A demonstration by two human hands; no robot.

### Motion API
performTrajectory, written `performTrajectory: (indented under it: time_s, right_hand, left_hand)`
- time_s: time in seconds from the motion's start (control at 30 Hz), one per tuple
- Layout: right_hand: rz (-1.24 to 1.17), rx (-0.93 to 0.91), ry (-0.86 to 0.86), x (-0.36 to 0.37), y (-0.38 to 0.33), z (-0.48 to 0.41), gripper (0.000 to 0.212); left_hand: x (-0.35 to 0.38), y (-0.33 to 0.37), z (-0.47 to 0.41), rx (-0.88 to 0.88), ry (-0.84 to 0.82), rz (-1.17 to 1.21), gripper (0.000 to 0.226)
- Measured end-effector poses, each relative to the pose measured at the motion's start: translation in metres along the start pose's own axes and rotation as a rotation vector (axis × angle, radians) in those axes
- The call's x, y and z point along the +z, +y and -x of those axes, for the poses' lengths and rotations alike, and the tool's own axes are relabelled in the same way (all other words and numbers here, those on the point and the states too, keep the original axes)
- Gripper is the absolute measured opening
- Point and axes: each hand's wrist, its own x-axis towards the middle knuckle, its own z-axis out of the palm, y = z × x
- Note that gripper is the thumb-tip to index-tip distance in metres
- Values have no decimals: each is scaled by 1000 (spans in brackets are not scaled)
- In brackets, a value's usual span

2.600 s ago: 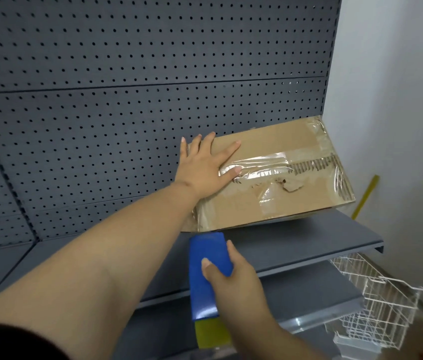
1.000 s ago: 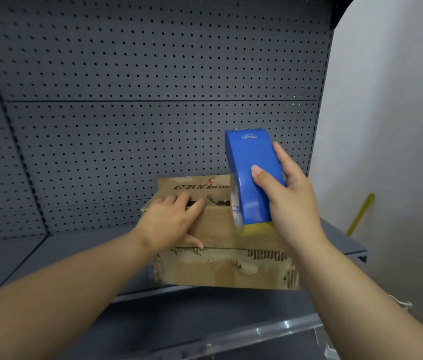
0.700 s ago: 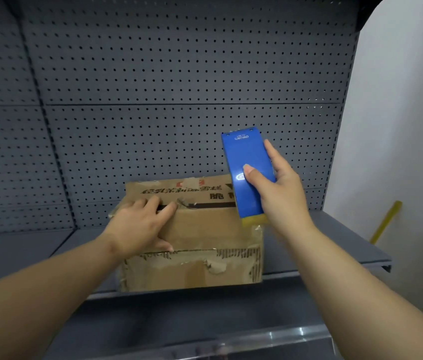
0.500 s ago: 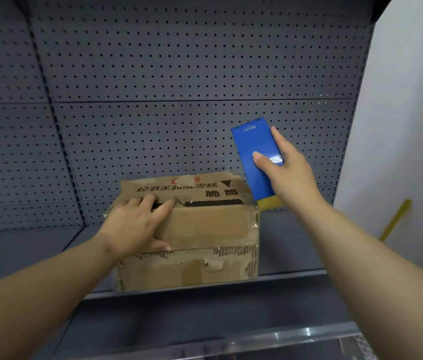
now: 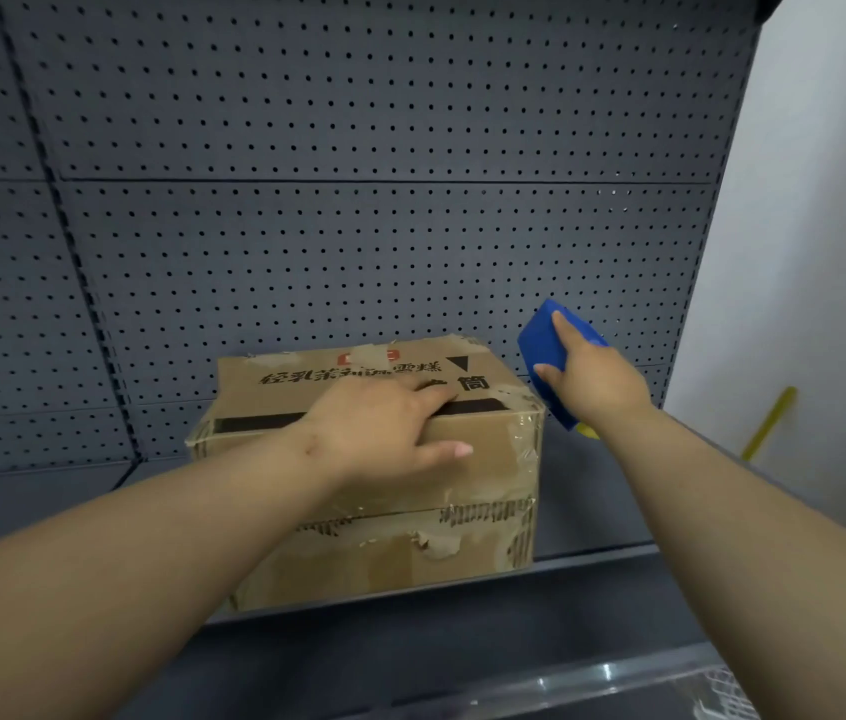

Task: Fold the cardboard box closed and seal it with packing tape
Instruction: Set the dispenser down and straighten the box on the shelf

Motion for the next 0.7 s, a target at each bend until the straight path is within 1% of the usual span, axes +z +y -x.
performTrajectory:
  time_s: [0.13, 0.23, 0.3, 0.37, 0.43, 0.53, 0.63, 0.7]
  right_hand:
    - [13, 70, -61, 33, 22, -6, 68]
    - [27, 108, -159, 60, 46, -7, 69]
    - [14, 105, -227, 75, 64, -10, 70]
    - [11, 50, -295, 85, 79, -18, 72]
    - [35, -30, -373, 92, 90, -27, 75]
    - [133, -108, -500, 104, 104, -34, 81]
    - [286, -164, -495, 112, 112, -41, 80]
    - [456, -227, -462, 112, 115, -47, 77]
  left_hand:
    - [5, -8, -10, 11, -10, 60, 75]
    - [12, -12, -14, -11, -8, 168, 73]
    - [15, -11, -16, -14, -15, 213, 79]
    - [13, -9, -19, -15, -17, 211, 81]
    - [9, -6, -23, -27, -4, 194, 77]
    - [8, -2, -28, -50, 2, 177, 74]
    - [10, 1, -29, -77, -3, 167, 75]
    - [11, 2, -30, -101, -2, 172, 77]
